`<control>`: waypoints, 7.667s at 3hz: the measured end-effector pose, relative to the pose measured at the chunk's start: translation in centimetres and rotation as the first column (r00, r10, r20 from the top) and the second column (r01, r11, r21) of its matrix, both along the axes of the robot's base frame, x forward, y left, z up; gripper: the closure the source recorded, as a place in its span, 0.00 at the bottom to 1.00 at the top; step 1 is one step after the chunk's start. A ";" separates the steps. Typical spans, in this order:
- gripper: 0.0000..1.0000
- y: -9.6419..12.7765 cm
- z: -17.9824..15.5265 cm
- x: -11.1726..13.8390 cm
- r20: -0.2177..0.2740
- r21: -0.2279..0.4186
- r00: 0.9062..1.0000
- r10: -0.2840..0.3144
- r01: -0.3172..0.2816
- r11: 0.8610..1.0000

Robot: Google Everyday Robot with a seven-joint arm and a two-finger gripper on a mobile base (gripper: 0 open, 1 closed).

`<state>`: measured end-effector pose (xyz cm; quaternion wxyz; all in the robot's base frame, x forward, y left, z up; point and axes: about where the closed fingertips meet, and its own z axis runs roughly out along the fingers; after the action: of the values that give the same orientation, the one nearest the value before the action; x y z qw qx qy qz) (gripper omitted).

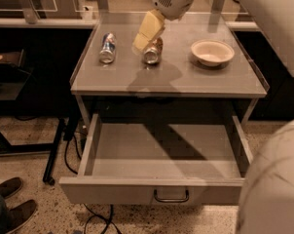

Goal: Place redbull can into top drawer

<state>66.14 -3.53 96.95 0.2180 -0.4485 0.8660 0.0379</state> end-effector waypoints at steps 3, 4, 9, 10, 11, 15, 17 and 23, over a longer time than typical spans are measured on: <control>0.00 5.3 -1.9 6.2 -0.047 0.075 0.998 -0.031 0.035 0.997; 0.00 7.1 -2.5 8.3 -0.058 0.102 0.994 -0.087 0.093 0.990; 0.00 12.5 -5.9 12.3 -0.118 0.141 0.984 -0.131 0.147 0.979; 0.00 13.3 -7.1 12.8 -0.136 0.145 0.980 -0.142 0.162 0.976; 0.00 13.7 -7.4 12.9 -0.145 0.167 0.981 -0.130 0.154 0.974; 0.00 14.4 -7.8 15.9 -0.131 0.179 0.915 -0.380 0.399 0.899; 0.00 15.1 -8.5 15.9 -0.139 0.176 0.918 -0.370 0.391 0.903; 0.41 18.1 -13.8 16.4 -0.175 0.114 0.925 -0.336 0.358 0.927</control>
Offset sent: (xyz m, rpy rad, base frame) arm 0.0821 0.0512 -0.0089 0.0264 0.1005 -0.0281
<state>82.52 14.57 83.12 0.1863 -0.2665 0.9408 0.0953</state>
